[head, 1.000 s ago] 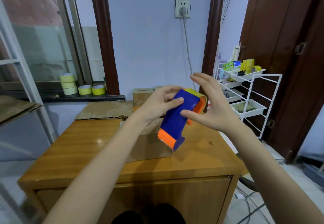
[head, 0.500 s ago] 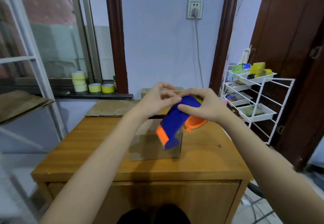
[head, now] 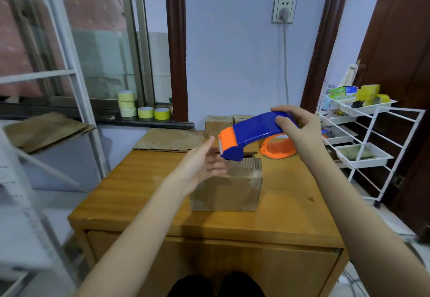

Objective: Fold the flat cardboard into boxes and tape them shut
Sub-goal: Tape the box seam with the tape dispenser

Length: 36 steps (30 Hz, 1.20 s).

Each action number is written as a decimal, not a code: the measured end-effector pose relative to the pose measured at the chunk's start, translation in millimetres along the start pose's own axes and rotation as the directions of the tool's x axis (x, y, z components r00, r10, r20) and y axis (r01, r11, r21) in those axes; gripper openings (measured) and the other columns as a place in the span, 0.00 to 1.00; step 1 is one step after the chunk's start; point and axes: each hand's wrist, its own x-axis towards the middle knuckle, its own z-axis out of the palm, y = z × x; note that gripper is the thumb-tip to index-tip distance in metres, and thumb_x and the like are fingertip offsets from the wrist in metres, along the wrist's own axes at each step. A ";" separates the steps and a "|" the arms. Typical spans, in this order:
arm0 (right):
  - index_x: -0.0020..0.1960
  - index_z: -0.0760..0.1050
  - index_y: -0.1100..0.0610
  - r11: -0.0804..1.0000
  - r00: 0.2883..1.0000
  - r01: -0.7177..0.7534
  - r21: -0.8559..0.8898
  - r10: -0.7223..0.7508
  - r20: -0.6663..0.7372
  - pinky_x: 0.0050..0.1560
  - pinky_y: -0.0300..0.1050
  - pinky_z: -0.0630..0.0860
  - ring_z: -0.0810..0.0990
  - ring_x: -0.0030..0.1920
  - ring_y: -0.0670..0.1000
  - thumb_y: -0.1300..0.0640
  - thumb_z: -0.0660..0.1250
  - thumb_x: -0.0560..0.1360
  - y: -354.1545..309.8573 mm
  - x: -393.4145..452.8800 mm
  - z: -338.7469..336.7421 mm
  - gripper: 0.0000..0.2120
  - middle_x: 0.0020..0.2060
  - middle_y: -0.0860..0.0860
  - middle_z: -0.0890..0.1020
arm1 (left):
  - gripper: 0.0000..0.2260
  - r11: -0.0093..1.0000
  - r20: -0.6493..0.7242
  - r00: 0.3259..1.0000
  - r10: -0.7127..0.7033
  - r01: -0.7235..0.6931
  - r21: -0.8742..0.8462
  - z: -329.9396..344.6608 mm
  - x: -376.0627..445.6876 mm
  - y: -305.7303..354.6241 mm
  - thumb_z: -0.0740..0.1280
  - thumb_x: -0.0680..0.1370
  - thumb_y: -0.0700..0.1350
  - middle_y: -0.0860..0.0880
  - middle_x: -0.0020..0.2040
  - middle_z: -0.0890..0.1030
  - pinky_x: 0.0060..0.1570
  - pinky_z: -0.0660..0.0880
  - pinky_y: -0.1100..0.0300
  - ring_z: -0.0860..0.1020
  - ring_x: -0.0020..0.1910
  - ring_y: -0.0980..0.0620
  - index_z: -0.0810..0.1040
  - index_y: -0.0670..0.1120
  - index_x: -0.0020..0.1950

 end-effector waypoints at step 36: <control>0.58 0.75 0.50 0.930 0.937 0.308 -0.200 -0.260 0.232 0.48 0.29 0.71 0.77 0.51 0.39 0.39 0.69 0.65 -0.8 -3.5 17.6 0.25 0.49 0.41 0.78 | 0.06 0.987 -0.164 0.985 0.047 -0.071 -0.143 1.4 -7.1 3.7 0.63 0.79 0.35 0.47 0.35 0.83 0.33 0.78 0.61 0.80 0.36 0.53 0.76 0.46 0.48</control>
